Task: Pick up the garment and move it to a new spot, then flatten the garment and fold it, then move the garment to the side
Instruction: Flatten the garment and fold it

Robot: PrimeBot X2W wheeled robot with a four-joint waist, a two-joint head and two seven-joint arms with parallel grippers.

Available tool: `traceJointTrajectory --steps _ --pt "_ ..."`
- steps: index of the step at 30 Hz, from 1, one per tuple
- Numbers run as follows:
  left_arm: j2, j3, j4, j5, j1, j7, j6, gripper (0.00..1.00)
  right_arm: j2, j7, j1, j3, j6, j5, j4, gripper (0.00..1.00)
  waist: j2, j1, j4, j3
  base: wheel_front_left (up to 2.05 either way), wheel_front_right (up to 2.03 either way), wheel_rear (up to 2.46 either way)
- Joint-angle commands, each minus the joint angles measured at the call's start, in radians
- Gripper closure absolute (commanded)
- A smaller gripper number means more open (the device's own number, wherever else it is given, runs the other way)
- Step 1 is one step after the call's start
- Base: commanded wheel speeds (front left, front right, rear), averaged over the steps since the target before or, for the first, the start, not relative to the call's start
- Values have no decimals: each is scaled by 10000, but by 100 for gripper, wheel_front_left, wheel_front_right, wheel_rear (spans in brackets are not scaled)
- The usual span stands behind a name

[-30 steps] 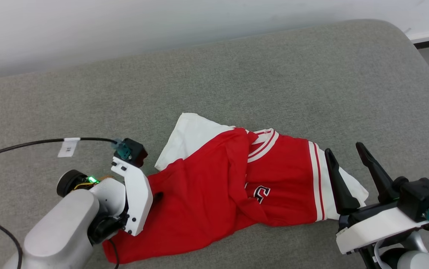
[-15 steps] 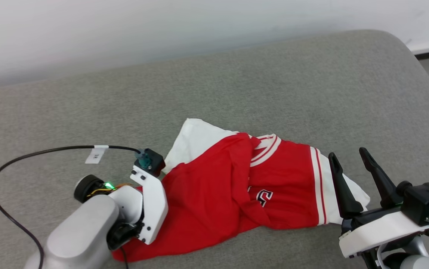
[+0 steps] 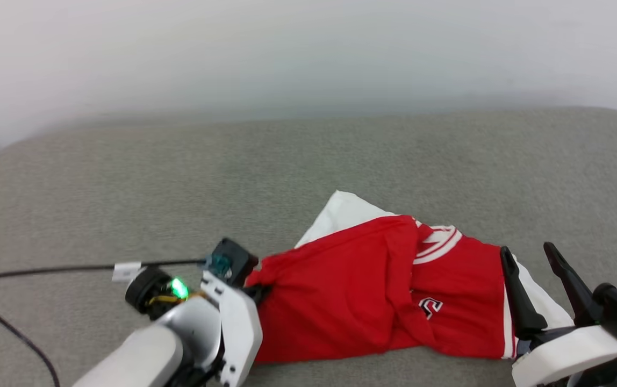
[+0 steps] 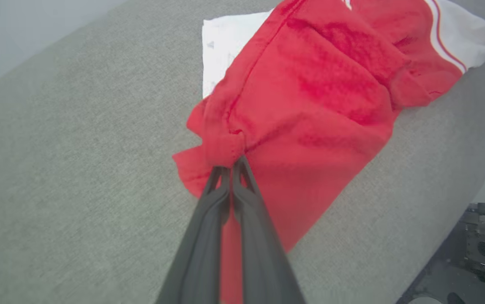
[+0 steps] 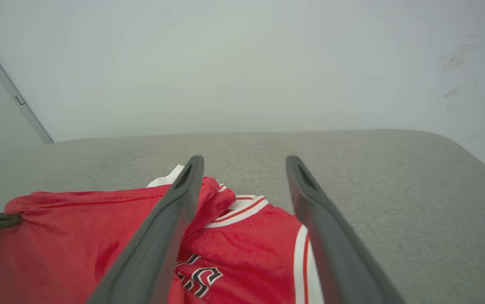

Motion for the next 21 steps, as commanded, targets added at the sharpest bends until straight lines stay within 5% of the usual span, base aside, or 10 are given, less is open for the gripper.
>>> traceJointTrajectory --steps 1,10,18,19,20,21 --pt "106 4 -208 -38 305 46 117 100 19 32 145 -23 -7 -10 -74 0 0 0 401 -367 0 0 0" --pt "1183 -446 -2207 -1048 3585 894 1447 100 20 259 531 -158 -7 130 -252 0 0 0 737 -598 0 0 0" --pt "655 -656 -1926 -1984 5094 665 1843 100 20 352 583 -250 -7 103 -206 0 0 0 787 -635 0 0 0" --pt "559 -626 -1841 -1954 5068 524 1856 64 20 359 604 -267 -7 108 -194 0 0 0 796 -647 0 0 0" --pt "424 -543 -1750 -1901 4997 310 1850 0 20 367 630 -279 -7 113 -184 0 0 0 803 -658 0 0 0" --pt "303 -472 -1676 -1853 4883 85 1873 0 20 379 653 -284 -7 118 -176 0 0 0 803 -668 0 0 0"
